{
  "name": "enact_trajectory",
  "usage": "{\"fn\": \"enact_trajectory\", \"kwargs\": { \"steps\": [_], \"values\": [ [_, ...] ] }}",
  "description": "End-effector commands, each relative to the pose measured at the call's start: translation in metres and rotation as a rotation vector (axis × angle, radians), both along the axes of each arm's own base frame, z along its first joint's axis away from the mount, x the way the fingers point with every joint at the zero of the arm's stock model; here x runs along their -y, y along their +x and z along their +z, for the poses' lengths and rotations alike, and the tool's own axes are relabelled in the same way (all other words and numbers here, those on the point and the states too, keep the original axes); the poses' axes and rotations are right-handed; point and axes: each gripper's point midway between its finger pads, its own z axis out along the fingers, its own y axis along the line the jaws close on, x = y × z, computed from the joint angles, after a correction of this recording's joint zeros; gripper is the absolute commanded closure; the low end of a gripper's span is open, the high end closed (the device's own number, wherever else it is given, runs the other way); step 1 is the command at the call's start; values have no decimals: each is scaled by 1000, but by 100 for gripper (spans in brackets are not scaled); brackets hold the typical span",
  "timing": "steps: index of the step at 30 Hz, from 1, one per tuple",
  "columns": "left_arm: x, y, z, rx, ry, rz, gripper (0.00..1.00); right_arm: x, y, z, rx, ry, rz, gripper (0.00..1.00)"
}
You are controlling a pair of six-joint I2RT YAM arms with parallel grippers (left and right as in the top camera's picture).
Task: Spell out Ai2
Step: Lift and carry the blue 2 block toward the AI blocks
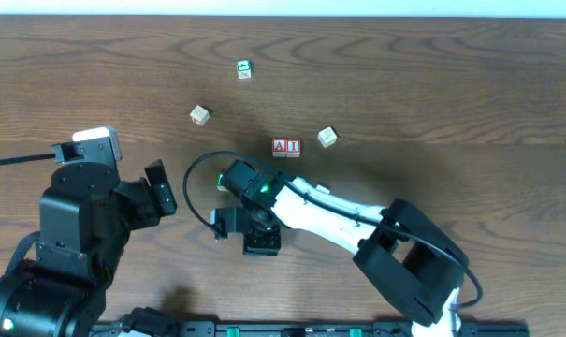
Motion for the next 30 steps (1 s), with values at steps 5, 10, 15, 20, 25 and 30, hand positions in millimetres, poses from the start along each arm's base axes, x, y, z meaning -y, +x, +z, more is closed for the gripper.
{"fn": "enact_trajectory", "kwargs": {
  "steps": [5, 10, 15, 20, 25, 30],
  "values": [
    [-5, -2, 3, 4, 6, 24, 5, 8, 10, -6, 3, -32, -64, 67],
    [-5, -3, 1, -6, 9, 24, 5, 8, 10, -6, 3, -32, -64, 75],
    [-5, -3, 1, -6, 9, 24, 5, 6, 20, -4, 30, -29, -107, 85],
    [-5, -3, 1, -6, 9, 24, 5, -2, 55, 22, 88, -22, -254, 84],
    [-6, -3, 1, -6, 11, 26, 5, -3, 90, 51, 151, -2, -332, 85],
    [-10, -3, 2, -2, 26, 44, 5, 17, 135, 83, 249, -24, -433, 81]
  ]
}}
